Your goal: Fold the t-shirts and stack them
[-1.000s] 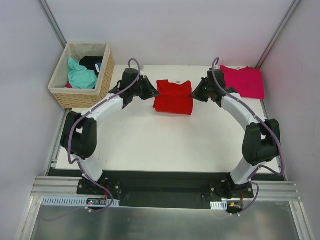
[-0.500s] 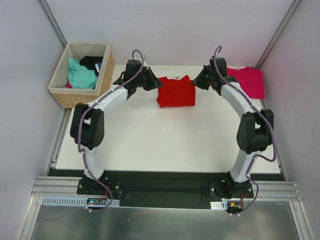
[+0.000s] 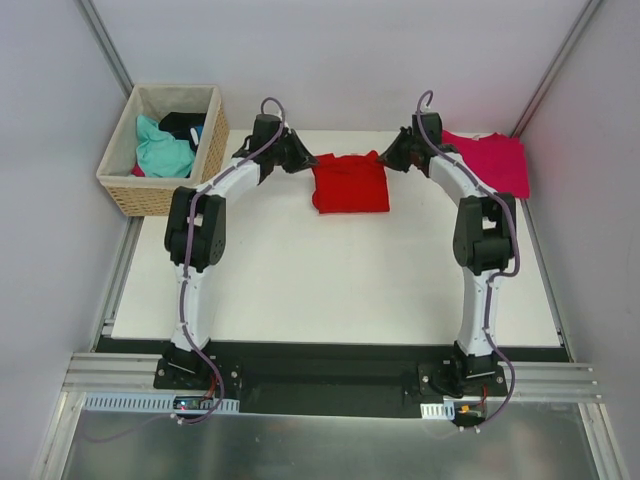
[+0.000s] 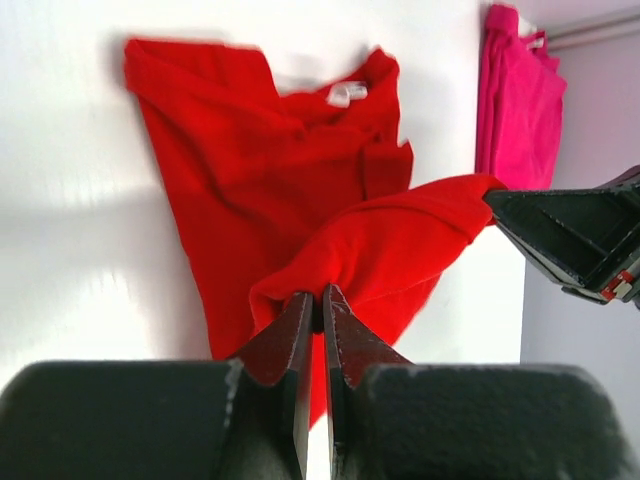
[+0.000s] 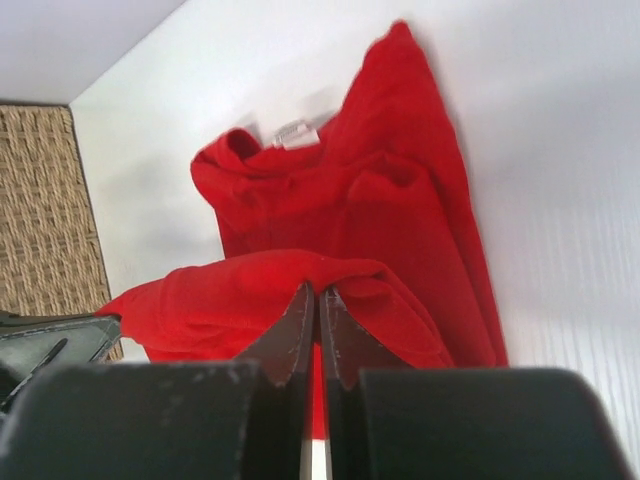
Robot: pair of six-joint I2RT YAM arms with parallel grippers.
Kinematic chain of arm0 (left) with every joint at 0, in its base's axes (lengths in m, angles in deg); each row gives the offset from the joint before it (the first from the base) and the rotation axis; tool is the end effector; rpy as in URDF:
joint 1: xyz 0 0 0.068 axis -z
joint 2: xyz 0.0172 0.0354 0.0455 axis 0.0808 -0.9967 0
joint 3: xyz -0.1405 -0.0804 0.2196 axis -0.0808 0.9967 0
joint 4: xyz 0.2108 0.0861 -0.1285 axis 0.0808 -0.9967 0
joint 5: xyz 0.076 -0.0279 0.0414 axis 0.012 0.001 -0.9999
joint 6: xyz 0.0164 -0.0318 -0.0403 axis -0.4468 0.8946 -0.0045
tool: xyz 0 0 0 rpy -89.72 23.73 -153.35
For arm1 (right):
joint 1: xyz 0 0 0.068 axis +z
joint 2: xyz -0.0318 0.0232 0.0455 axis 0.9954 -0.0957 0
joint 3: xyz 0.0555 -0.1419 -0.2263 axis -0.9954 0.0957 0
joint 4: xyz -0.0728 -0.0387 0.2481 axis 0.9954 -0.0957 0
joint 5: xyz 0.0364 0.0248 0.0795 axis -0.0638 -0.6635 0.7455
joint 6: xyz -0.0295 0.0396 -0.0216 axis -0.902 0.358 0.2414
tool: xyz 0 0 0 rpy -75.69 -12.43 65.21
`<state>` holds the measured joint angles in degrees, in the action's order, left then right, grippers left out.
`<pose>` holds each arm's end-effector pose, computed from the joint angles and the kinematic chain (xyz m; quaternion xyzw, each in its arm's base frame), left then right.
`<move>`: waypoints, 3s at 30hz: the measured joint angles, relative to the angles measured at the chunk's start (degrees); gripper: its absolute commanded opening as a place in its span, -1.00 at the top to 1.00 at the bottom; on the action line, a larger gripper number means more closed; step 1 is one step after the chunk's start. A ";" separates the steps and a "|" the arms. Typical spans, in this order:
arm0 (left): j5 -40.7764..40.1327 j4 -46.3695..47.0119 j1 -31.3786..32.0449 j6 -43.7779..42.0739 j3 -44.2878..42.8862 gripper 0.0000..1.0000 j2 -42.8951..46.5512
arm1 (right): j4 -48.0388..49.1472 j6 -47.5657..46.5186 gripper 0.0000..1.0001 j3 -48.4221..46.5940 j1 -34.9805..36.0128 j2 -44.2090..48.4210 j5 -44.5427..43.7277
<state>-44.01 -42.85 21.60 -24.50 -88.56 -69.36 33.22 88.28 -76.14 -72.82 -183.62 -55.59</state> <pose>0.4923 -0.1654 0.2366 -0.0672 0.8207 -0.4186 0.3830 0.4997 0.1116 0.2413 0.0482 0.8712 0.2469 0.4216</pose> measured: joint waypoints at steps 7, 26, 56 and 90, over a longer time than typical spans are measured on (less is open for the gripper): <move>0.87 -0.02 -1.62 0.04 -8.22 1.00 -6.71 | 3.08 0.44 0.99 -10.38 -0.68 -9.66 2.49; -2.58 0.02 -2.45 -1.40 -16.87 -0.98 -16.63 | 12.48 -0.50 -0.93 -6.03 -2.71 -12.94 2.47; 3.37 19.78 1.64 9.16 10.40 -0.98 -0.52 | 18.73 -1.03 -0.93 7.52 1.75 -1.88 5.75; 1.79 35.71 7.19 13.68 61.29 -0.98 25.35 | 31.47 5.40 -0.93 56.26 10.43 25.99 1.18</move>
<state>-42.22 -7.13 28.79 -10.82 -27.27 -44.01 64.69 93.68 -19.88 -62.40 -157.64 -54.41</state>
